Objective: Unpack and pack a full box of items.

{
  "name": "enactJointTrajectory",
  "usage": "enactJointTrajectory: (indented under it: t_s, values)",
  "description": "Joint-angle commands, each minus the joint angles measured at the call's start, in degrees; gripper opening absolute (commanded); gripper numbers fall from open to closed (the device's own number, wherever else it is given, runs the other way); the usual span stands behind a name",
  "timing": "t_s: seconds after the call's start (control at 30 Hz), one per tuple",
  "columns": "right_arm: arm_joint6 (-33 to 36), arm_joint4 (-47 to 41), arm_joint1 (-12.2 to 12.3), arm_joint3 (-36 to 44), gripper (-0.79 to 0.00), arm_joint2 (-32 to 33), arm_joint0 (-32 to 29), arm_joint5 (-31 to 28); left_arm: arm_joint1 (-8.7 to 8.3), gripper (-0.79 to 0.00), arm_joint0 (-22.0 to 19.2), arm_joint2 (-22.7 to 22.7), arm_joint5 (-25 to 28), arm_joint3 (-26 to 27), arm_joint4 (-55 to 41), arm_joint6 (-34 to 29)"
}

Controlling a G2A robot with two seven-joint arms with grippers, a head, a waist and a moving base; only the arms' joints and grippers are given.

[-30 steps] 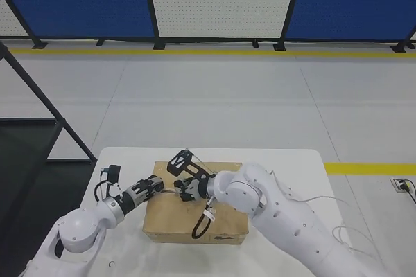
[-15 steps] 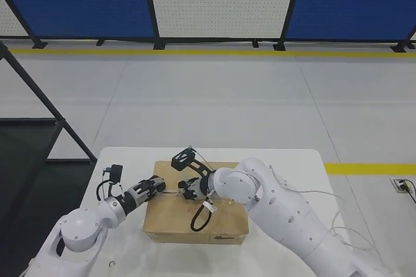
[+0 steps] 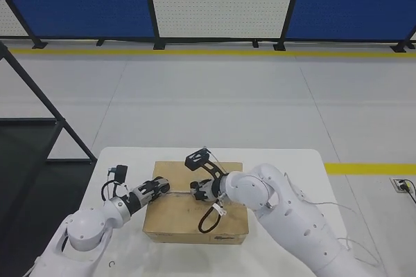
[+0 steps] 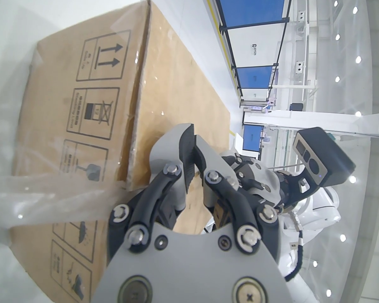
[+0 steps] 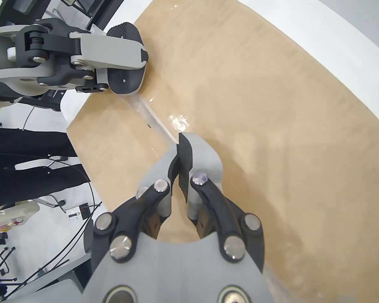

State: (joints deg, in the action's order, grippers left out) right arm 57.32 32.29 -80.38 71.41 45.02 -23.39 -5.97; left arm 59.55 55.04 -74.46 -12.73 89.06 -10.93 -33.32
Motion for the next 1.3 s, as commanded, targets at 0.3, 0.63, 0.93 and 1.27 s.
enactJointTrajectory:
  t_s: [0.3,0.63,0.93,1.27]
  values:
    - [3.95,3.3,3.07,7.18,-0.785,7.82,-6.86,3.25,0.2,-0.785,-0.4,0.09,-0.26,-0.2,0.28,-0.1]
    - [4.42,5.7,5.49,14.28,-0.785,15.28,-13.9,5.47,0.28,-0.785,-0.28,-0.22,-0.52,-0.11,0.63,-0.2]
    - [3.5,8.59,6.9,21.57,-0.785,19.3,-19.06,6.56,0.4,-0.785,-0.12,-0.36,-0.47,0.16,0.71,-0.21]
    - [3.24,10.67,7.61,24.29,-0.785,21.39,-20.83,8.12,0.47,-0.785,0.22,-0.59,-0.61,0.87,1.05,-0.18]
